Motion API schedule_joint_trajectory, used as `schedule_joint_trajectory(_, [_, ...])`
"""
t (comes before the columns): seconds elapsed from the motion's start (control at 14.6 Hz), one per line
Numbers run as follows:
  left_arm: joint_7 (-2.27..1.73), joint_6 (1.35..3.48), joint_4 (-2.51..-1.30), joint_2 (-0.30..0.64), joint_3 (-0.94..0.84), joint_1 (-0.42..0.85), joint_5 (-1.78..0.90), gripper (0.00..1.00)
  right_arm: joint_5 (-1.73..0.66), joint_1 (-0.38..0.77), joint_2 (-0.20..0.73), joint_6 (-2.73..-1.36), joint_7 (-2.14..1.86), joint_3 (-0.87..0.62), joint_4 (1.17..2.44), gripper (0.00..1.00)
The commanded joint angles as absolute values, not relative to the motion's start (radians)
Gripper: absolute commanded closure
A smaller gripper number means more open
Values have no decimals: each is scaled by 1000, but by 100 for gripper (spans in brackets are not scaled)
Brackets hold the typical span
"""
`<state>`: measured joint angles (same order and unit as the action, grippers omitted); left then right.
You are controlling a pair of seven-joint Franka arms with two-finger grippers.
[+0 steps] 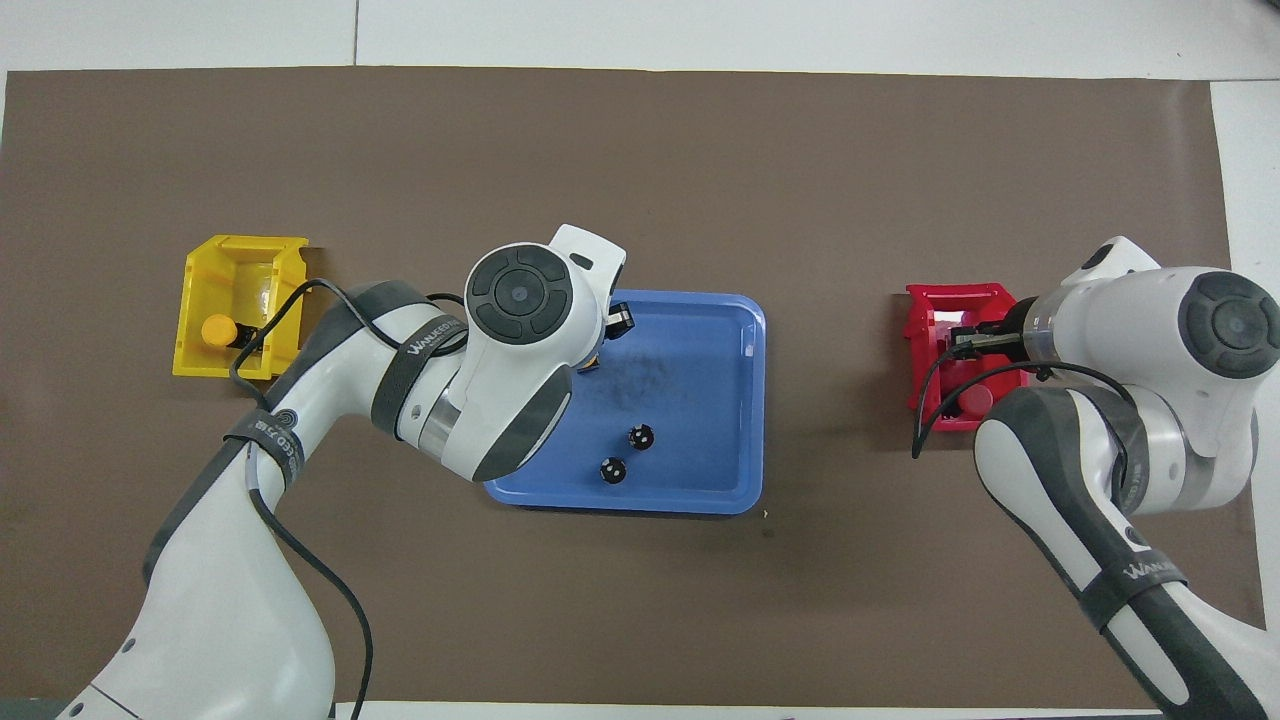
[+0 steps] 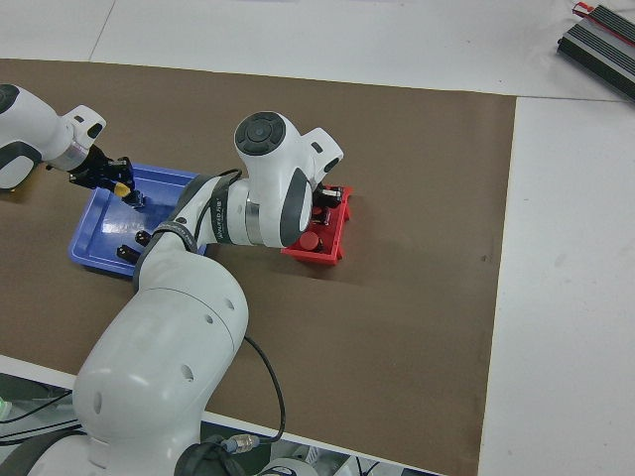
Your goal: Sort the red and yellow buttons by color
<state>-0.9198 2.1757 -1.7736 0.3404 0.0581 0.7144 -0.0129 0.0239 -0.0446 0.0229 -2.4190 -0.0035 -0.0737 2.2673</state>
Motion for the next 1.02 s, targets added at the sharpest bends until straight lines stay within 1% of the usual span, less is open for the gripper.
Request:
schedule_joint_trajectory(0.0, [-872, 1952, -1625, 296, 84, 649, -2, 99, 6, -52, 23, -2459, -31, -80, 2287, 73])
schedule_joint_trajectory(0.07, [-763, 1865, -1590, 278, 86, 603, -3, 99, 6, -52, 23, -2464, -31, -80, 2289, 72])
schedule_joint_trajectory(0.14, [-645, 1809, -1588, 249, 92, 550, -3, 99, 6, -52, 23, -2467, -32, -80, 2295, 71])
schedule_joint_trajectory(0.2, [-541, 1790, -1588, 235, 104, 491, -3, 99, 6, -52, 23, -2467, -32, -80, 2295, 62])
schedule_joint_trajectory(0.27, [-440, 1793, -1585, 235, 112, 429, -3, 99, 6, -55, 23, -2467, -32, -80, 2295, 56])
schedule_joint_trajectory(0.41, [-225, 1847, -1588, 241, 112, 303, -6, 99, 8, -58, 23, -2453, -34, -78, 2284, 40])
schedule_joint_trajectory(0.48, [-153, 1902, -1607, 241, 112, 249, -8, 99, 8, -57, 25, -2433, -34, -78, 2263, 36])
schedule_joint_trajectory(0.55, [-106, 1967, -1633, 242, 110, 204, -12, 99, 8, -57, 31, -2384, -32, -78, 2228, 29])
schedule_joint_trajectory(0.68, [-74, 2046, -1638, 280, 112, 175, -14, 99, 8, -57, 28, -2263, -31, -78, 2133, 16])
schedule_joint_trajectory(0.75, [-40, 2068, -1638, 296, 112, 151, -14, 99, 8, -58, 23, -2197, -31, -78, 2082, 5])
schedule_joint_trajectory(0.82, [-2, 2086, -1644, 304, 112, 131, -14, 99, 8, -58, 17, -2127, -29, -77, 2028, 0])
schedule_joint_trajectory(0.96, [40, 2123, -1687, 307, 112, 123, -14, 99, 8, -61, -3, -1984, -25, -75, 1930, 0])
